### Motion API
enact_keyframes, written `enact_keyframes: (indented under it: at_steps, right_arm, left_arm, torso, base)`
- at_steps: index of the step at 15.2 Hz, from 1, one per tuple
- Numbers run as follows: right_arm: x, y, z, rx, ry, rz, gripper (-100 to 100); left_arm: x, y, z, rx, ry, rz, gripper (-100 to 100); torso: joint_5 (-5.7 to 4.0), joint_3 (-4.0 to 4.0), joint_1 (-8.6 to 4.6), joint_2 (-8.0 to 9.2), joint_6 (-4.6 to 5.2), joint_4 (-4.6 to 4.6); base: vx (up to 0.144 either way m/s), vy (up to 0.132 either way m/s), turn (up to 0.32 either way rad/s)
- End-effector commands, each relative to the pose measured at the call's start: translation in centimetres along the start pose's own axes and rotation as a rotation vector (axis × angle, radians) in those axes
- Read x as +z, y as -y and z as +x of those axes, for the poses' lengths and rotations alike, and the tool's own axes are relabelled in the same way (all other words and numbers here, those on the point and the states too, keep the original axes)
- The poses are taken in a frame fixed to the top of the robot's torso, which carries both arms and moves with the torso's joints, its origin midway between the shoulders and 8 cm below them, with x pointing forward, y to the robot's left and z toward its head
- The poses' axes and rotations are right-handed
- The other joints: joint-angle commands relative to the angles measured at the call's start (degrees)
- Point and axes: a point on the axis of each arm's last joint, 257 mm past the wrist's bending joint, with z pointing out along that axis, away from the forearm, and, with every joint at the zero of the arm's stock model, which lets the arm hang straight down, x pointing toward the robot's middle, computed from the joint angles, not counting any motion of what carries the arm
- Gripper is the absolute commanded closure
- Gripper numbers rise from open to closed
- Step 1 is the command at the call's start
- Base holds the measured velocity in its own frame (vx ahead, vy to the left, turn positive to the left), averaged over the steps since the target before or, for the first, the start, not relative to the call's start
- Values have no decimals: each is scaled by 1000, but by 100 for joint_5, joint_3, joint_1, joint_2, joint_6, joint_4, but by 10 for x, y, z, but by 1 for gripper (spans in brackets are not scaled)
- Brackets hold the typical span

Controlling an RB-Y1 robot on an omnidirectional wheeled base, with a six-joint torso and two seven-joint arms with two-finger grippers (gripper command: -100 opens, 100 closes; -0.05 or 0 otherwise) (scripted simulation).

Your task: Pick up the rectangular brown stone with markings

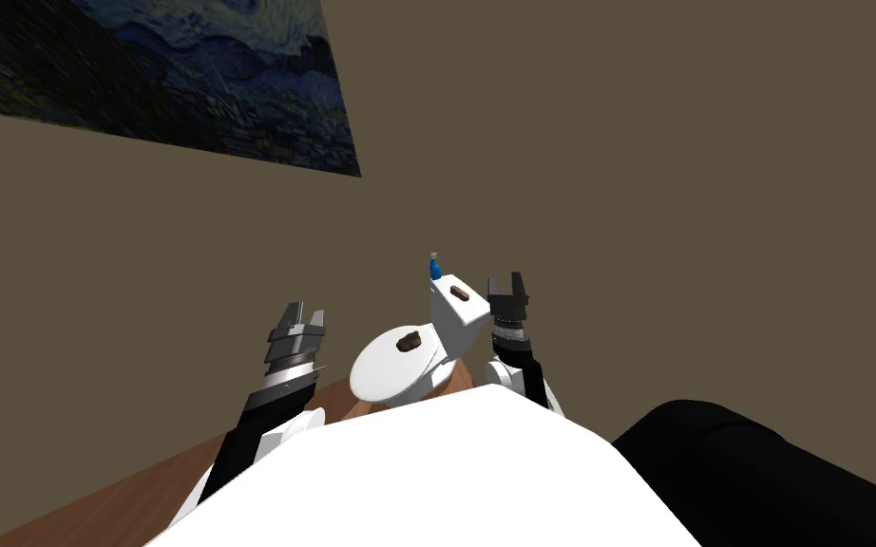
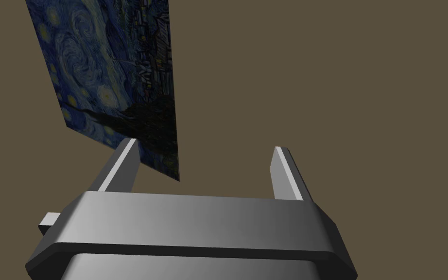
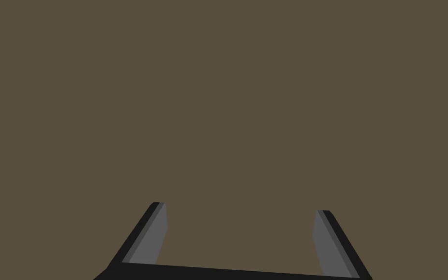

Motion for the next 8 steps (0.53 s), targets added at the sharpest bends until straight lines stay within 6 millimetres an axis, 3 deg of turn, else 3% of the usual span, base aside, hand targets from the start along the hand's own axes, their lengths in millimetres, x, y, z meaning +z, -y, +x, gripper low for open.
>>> enact_keyframes:
  at_steps: [1,2,6,7,8]
  right_arm:
    - [2,17,5,-7,-15,39,-100]
    - [2,17,5,-7,-15,39,-100]
    - [7,58,17,-27,-49,130,-100]
    - [7,58,17,-27,-49,131,-100]
    - [9,74,23,-37,-65,163,-100]
  left_arm:
    - [0,0,0,0,0,0,0]
    - [0,0,0,0,0,0,0]
    - [0,0,0,0,0,0,0]
    - [0,0,0,0,0,0,0]
    - [0,0,0,0,0,0,0]
  torso:
    - [0,0,0,0,0,0]
    - [0,-1,-3,-2,-1,0]
    - [-3,-5,-13,-8,-1,-2]
    - [-3,-5,-14,-9,-1,-2]
    - [-3,-6,-14,-10,-1,-2]
  base:
    - [4,-11,12]
    - [5,-16,20]
    - [11,-27,22]
    - [14,-30,14]
    - [10,-35,18]
